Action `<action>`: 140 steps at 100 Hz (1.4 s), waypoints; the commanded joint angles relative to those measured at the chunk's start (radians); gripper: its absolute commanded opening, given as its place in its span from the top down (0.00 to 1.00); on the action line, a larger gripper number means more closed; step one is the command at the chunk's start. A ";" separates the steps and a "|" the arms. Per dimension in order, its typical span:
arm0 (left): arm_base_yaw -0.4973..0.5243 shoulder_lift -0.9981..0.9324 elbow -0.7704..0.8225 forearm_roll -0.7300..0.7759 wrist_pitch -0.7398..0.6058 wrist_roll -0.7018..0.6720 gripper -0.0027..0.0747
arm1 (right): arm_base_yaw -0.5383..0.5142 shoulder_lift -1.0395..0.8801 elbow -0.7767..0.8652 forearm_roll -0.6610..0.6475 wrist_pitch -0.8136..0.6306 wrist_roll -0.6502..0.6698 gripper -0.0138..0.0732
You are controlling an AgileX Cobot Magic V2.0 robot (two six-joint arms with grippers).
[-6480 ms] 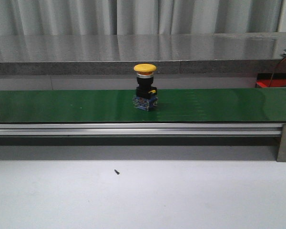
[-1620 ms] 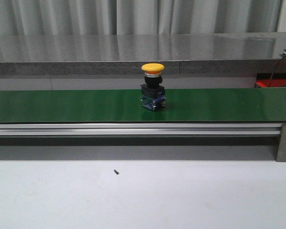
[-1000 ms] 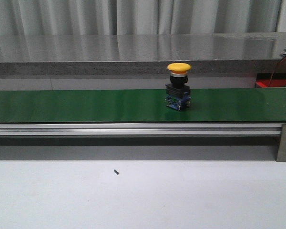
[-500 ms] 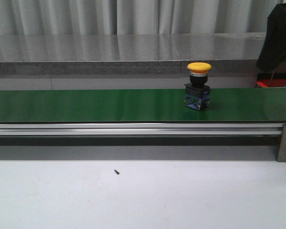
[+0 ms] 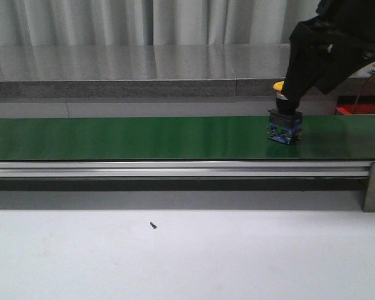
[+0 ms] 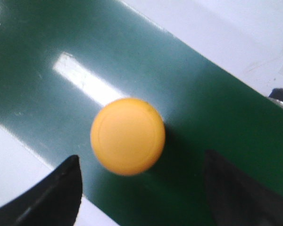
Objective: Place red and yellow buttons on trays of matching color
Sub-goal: 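Grasp the second yellow button on the belt with the right gripper, then carry the second yellow button into the yellow tray and release it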
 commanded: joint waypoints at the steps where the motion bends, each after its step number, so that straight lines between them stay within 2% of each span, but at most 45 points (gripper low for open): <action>1: -0.008 0.007 -0.028 -0.014 -0.078 0.000 0.99 | 0.000 -0.009 -0.060 0.023 -0.032 -0.012 0.23; 15: -0.008 0.007 -0.028 -0.014 -0.078 0.000 0.99 | 0.000 0.030 -0.083 0.022 -0.032 -0.012 0.25; 34: -0.008 0.007 -0.028 -0.014 -0.078 0.000 0.99 | 0.000 0.062 -0.088 0.022 -0.016 -0.012 0.45; 46: -0.008 0.007 -0.028 -0.014 -0.078 0.000 0.99 | -0.003 0.059 -0.092 0.003 0.003 -0.010 0.52; 75: -0.008 0.007 -0.028 -0.014 -0.078 0.000 0.99 | -0.037 -0.006 -0.142 -0.073 0.124 0.041 0.55; 87: -0.008 0.007 -0.028 -0.014 -0.078 0.000 0.99 | -0.121 -0.060 -0.142 -0.073 0.170 0.054 0.55; 103: -0.008 0.007 -0.028 -0.014 -0.078 0.000 0.99 | -0.294 -0.118 -0.113 -0.068 0.213 0.054 0.55; 125: -0.008 0.007 -0.028 -0.014 -0.078 0.000 0.99 | -0.555 -0.150 -0.051 -0.058 0.193 0.054 0.55; 140: -0.008 0.007 -0.028 -0.014 -0.078 0.000 0.99 | -0.655 -0.149 0.008 -0.049 0.097 0.054 0.55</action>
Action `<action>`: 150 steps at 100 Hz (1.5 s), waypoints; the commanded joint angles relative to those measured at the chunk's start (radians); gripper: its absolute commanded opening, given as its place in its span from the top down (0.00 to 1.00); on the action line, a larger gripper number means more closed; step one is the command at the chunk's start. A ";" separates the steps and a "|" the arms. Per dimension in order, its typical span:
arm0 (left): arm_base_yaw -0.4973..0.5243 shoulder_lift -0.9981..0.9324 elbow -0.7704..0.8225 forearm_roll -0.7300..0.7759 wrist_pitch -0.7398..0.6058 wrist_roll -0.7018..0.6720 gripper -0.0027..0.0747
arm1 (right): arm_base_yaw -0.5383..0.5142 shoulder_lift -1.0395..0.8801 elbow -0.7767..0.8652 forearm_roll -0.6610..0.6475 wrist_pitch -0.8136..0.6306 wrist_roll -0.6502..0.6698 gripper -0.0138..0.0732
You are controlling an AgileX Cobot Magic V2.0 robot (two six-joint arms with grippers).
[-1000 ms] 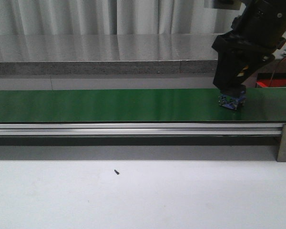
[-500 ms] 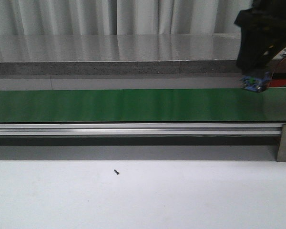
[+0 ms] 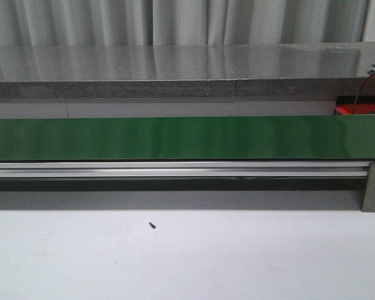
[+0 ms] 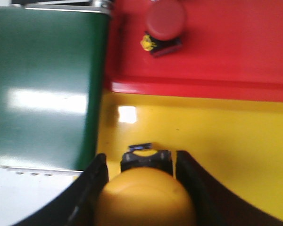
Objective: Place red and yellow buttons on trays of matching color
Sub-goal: 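Carry the second yellow button into the yellow tray and release it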
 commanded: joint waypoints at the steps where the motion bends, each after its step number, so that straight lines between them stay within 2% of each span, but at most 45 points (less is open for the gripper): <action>1: -0.008 0.007 -0.028 -0.014 -0.076 0.000 0.99 | -0.051 -0.046 0.008 0.021 -0.094 0.002 0.55; 13: -0.008 0.007 -0.028 -0.014 -0.076 0.000 0.99 | -0.082 -0.035 0.046 0.021 -0.180 0.002 0.55; 77: -0.008 0.007 -0.028 -0.014 -0.076 0.000 0.99 | -0.091 0.234 0.053 0.058 -0.208 0.002 0.54; 87: -0.008 0.007 -0.028 -0.014 -0.076 0.000 0.99 | -0.091 0.234 0.053 0.062 -0.221 0.002 0.48; 106: -0.008 0.007 -0.028 -0.014 -0.076 0.000 0.99 | -0.091 0.232 0.053 0.070 -0.221 0.005 0.24; 125: -0.008 0.007 -0.028 -0.014 -0.076 0.000 0.99 | -0.091 0.200 0.053 0.115 -0.216 0.005 0.23; 150: -0.008 0.007 -0.028 -0.014 -0.076 0.000 0.99 | -0.047 0.042 0.053 0.190 -0.230 -0.010 0.23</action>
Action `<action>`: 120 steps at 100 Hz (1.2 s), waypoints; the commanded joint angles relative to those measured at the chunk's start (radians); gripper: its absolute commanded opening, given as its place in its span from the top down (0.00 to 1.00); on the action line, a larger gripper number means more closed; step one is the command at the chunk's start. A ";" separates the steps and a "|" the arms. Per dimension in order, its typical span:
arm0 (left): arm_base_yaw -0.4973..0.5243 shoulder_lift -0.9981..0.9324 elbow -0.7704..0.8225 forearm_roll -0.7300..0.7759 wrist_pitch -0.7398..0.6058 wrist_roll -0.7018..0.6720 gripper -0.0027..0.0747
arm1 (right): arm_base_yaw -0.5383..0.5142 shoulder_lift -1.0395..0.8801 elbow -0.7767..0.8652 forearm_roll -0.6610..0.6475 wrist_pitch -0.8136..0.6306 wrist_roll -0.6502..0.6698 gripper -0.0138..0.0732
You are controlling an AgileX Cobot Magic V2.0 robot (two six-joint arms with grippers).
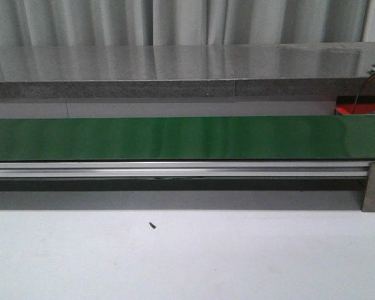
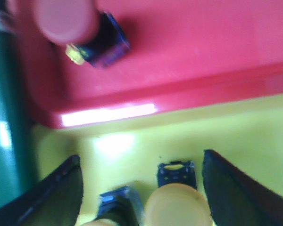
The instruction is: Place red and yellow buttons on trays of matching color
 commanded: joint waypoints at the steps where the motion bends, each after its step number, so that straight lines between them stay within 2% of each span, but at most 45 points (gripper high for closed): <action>1: -0.008 0.007 -0.028 -0.014 -0.076 0.000 0.99 | 0.032 -0.111 -0.020 0.042 -0.026 -0.011 0.23; 41: -0.008 0.007 -0.028 0.009 -0.078 0.000 0.99 | 0.364 -0.424 0.008 0.042 -0.142 -0.055 0.23; 64: -0.008 0.007 -0.028 0.009 -0.078 0.000 0.99 | 0.531 -0.618 0.187 0.041 -0.265 -0.061 0.23; 78: -0.008 0.007 -0.028 0.009 -0.078 0.000 0.99 | 0.552 -0.756 0.345 0.042 -0.351 -0.055 0.23; 99: -0.008 0.007 -0.028 -0.006 -0.078 0.000 0.99 | 0.550 -0.953 0.545 0.040 -0.395 -0.054 0.25; 120: -0.008 0.007 -0.028 -0.007 -0.071 0.000 0.99 | 0.550 -1.102 0.692 0.036 -0.437 -0.053 0.47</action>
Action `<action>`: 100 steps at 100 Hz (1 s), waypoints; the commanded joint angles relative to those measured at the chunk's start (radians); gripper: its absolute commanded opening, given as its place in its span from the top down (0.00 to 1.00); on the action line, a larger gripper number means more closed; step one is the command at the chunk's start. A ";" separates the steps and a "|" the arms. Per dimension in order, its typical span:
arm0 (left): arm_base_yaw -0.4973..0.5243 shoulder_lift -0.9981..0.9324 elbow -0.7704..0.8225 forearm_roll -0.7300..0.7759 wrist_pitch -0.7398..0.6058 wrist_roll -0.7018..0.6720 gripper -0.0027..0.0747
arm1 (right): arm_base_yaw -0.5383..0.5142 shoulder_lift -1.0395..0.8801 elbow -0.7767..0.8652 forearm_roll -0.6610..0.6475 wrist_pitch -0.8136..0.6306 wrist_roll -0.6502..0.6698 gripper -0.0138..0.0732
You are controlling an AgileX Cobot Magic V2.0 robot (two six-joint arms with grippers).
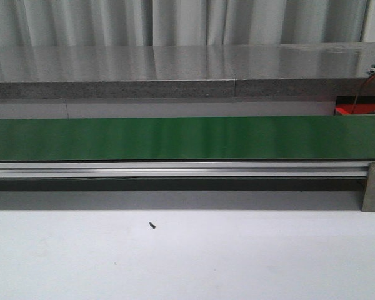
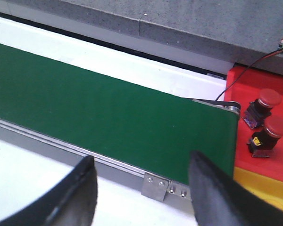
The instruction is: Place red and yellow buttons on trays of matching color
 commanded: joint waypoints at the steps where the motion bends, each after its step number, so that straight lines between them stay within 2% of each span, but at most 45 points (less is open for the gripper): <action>1: -0.008 0.007 -0.028 -0.015 -0.071 0.000 0.99 | -0.001 -0.055 0.028 0.015 -0.091 -0.003 0.48; 15: -0.008 0.007 -0.028 -0.015 -0.071 0.000 0.99 | -0.001 -0.106 0.072 0.015 -0.072 -0.003 0.69; 28: -0.008 0.007 -0.028 -0.015 -0.071 0.000 0.99 | -0.001 -0.121 0.078 0.015 -0.066 -0.003 0.96; 59: -0.008 0.007 -0.028 -0.015 -0.071 0.000 0.99 | -0.001 -0.121 0.079 0.016 -0.065 -0.003 0.95; 67: -0.008 0.007 -0.028 -0.015 -0.071 0.000 0.96 | -0.001 -0.121 0.079 0.016 -0.065 -0.003 0.95; 75: -0.008 0.007 -0.028 -0.015 -0.071 0.000 0.82 | -0.001 -0.121 0.079 0.016 -0.065 -0.003 0.95; 85: -0.008 0.007 -0.028 -0.015 -0.070 0.000 0.54 | -0.001 -0.121 0.079 0.016 -0.065 -0.003 0.95; 86: -0.008 0.007 -0.028 -0.015 -0.070 0.000 0.54 | -0.001 -0.121 0.079 0.016 -0.065 -0.003 0.95; 90: -0.008 0.007 -0.028 -0.015 -0.070 0.000 0.41 | -0.001 -0.121 0.079 0.016 -0.065 -0.003 0.95; 95: -0.008 0.007 -0.028 -0.015 -0.070 0.000 0.32 | -0.001 -0.121 0.079 0.016 -0.065 -0.003 0.95; 100: -0.008 0.007 -0.028 -0.015 -0.072 0.000 0.27 | -0.001 -0.121 0.079 0.016 -0.065 -0.003 0.95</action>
